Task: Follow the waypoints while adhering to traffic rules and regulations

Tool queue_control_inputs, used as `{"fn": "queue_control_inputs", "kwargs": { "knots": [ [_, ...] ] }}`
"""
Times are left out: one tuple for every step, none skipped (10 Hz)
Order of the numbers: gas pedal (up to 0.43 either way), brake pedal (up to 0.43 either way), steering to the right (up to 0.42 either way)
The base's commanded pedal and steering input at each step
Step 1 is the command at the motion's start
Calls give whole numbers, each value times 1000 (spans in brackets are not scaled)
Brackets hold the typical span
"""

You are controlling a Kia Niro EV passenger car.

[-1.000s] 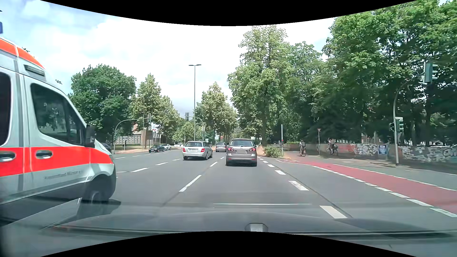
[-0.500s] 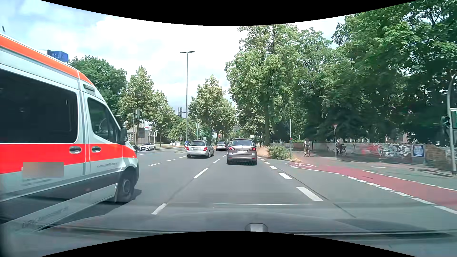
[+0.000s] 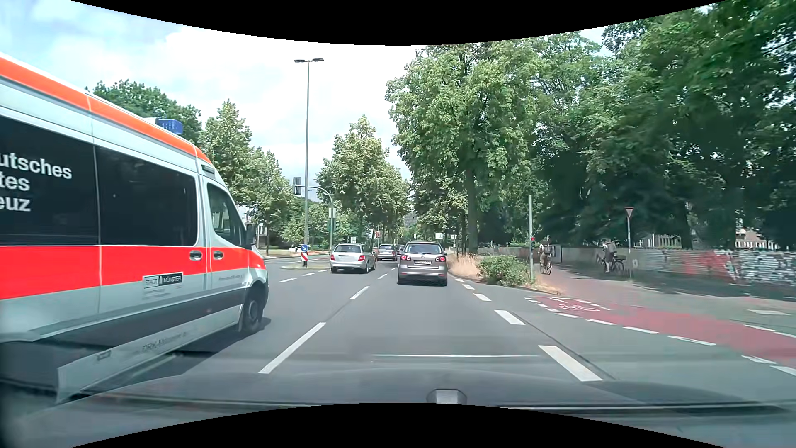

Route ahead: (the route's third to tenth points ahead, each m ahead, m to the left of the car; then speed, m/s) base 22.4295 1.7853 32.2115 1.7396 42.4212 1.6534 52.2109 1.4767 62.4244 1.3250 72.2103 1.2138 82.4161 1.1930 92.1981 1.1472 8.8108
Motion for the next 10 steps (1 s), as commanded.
{"fn": "queue_control_inputs", "kwargs": {
  "knots": [
    [189, 18, 4],
    [189, 18, 4],
    [197, 18, 4],
    [197, 18, 4],
    [197, 18, 4],
    [209, 18, 4],
    [209, 18, 4],
    [209, 18, 4],
    [209, 18, 4],
    [209, 18, 4]
  ]
}}
